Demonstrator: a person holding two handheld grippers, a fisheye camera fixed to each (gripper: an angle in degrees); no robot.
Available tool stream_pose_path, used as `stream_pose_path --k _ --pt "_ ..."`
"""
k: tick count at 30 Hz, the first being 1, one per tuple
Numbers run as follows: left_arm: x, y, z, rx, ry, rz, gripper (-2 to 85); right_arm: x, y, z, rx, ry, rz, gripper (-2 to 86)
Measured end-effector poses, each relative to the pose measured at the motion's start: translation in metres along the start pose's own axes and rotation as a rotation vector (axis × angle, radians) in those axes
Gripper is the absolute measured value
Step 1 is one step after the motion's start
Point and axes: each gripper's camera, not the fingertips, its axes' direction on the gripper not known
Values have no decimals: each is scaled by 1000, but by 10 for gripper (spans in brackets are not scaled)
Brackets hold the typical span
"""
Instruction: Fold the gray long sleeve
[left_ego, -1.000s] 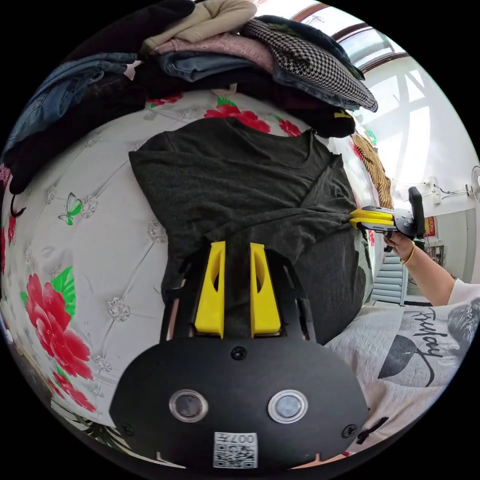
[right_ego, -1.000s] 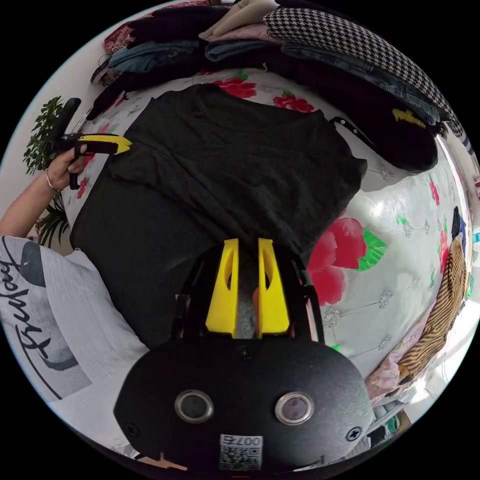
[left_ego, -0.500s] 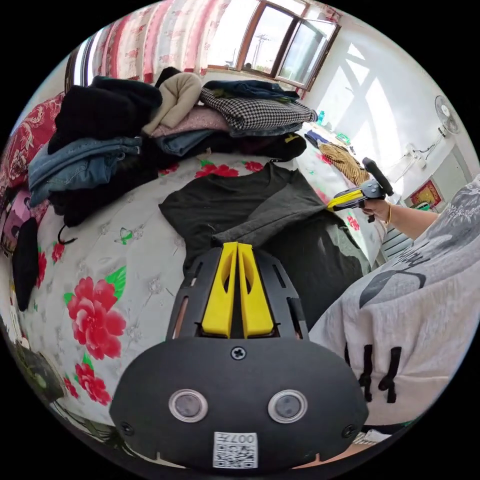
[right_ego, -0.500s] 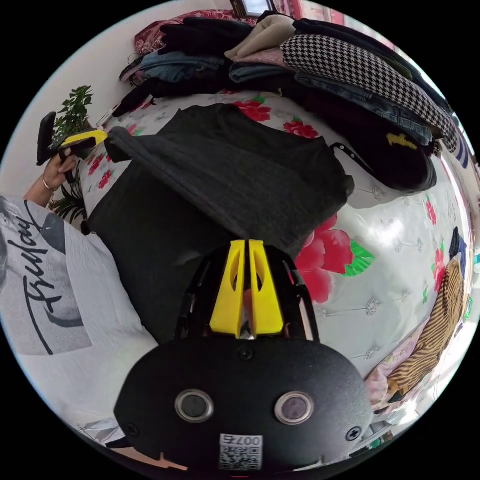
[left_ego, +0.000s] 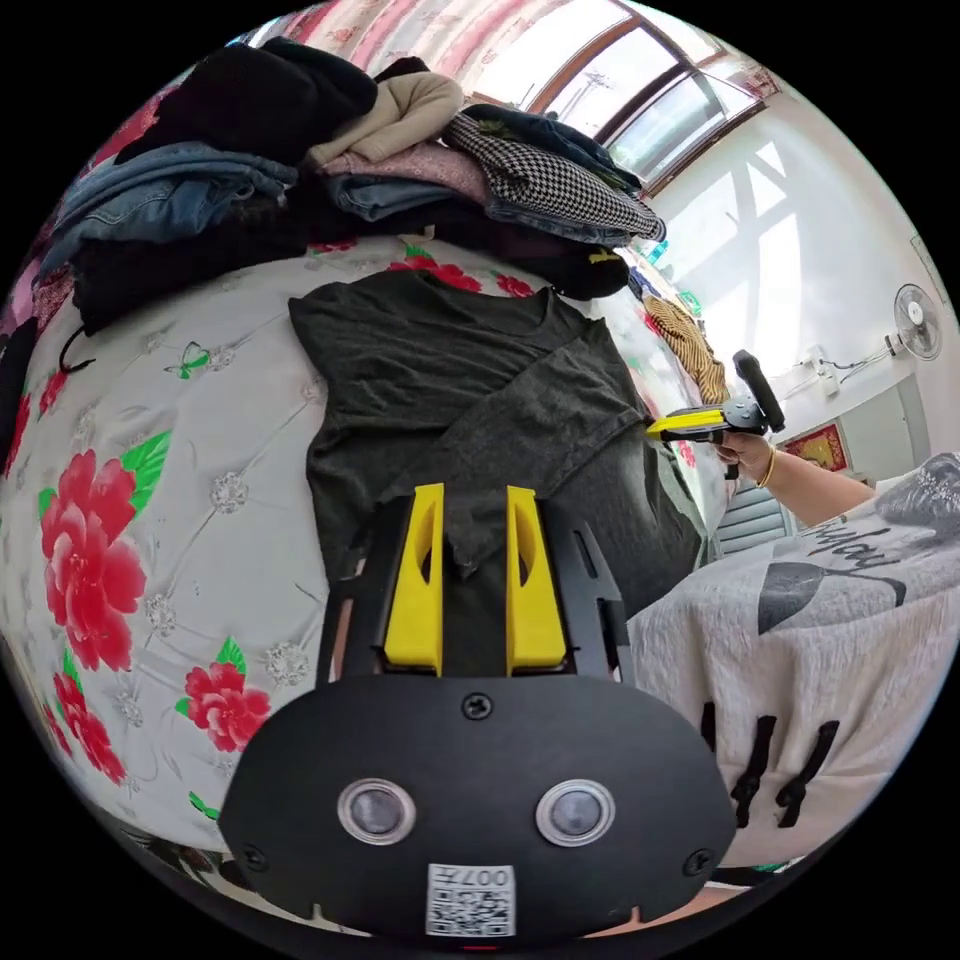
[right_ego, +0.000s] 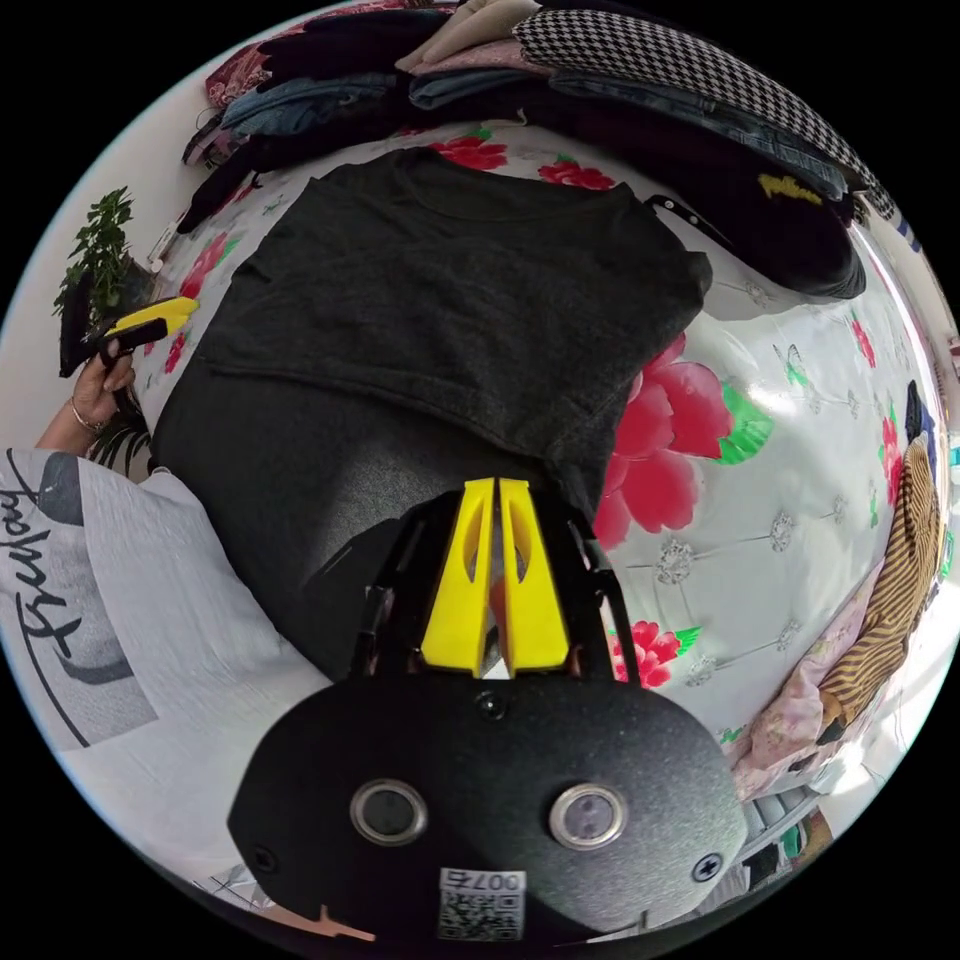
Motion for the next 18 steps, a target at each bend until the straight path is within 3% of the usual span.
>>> stream_pose_path --k 2,4,6,11,18 --pt "8 -9 29 -99 27 42 64 5 3 -8 20 -15 25 3" --pt "13 -7 67 -275 -67 71 41 11 11 -17 45 -44 62 9" --pt "16 2 47 -165 -125 26 37 24 32 -28 76 -92 150 20" --pt "1 40 -28 29 -50 -205 51 49 112 -41 154 -250 401 45" --pt "-8 146 -73 -166 -177 -400 88 51 236 -34 109 -294 625 75"
